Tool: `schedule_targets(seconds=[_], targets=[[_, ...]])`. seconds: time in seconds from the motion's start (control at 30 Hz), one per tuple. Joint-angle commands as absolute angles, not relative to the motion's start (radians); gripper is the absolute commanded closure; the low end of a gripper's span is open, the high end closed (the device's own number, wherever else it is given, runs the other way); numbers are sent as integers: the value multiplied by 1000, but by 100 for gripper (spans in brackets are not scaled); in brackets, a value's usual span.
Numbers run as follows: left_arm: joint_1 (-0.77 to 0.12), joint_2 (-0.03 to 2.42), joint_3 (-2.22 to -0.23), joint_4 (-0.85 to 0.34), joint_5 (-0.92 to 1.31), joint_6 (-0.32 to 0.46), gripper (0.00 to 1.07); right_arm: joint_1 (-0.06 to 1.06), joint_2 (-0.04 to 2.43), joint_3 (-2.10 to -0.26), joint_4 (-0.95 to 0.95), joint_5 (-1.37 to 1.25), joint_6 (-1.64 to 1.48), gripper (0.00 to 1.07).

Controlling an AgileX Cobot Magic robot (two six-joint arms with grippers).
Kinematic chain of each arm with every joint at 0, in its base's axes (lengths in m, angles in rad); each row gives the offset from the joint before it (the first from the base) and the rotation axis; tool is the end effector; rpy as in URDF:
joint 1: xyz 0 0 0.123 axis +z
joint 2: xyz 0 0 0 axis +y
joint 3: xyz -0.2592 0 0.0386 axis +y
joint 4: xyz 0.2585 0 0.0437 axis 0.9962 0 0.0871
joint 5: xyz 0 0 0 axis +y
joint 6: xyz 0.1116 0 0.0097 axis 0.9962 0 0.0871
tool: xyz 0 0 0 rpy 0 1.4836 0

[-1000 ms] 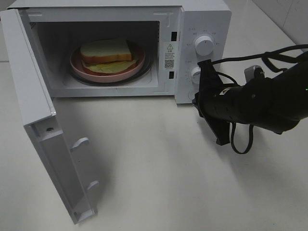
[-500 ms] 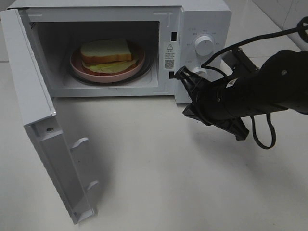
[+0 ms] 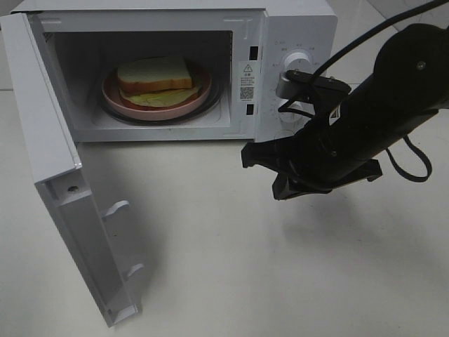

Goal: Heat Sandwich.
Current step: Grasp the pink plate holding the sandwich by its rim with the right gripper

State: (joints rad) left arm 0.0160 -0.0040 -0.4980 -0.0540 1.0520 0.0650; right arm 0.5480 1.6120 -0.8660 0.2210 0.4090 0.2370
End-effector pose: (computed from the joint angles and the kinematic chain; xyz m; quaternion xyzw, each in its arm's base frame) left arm 0.0464 -0.0045 0.2733 0.0218 0.8498 -0.0057 0.5266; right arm 0.2709 0.1768 0.1397 -0.0631 0.9645 0.1571 0.2026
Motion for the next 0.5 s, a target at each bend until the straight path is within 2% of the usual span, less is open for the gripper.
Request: schedule_targets(seconds=[0.03,0.37,0.5], targets=[[15,-29,-495,-61,1039,62,5,548,1602,-887,168,507,103,99],[15,-28,-495,-61,1039,62,5,548,1572,-890,113,568,-236,97],[15,-28,-495,-61,1039,62,5,548,1538,-890,91,575,-537,95]])
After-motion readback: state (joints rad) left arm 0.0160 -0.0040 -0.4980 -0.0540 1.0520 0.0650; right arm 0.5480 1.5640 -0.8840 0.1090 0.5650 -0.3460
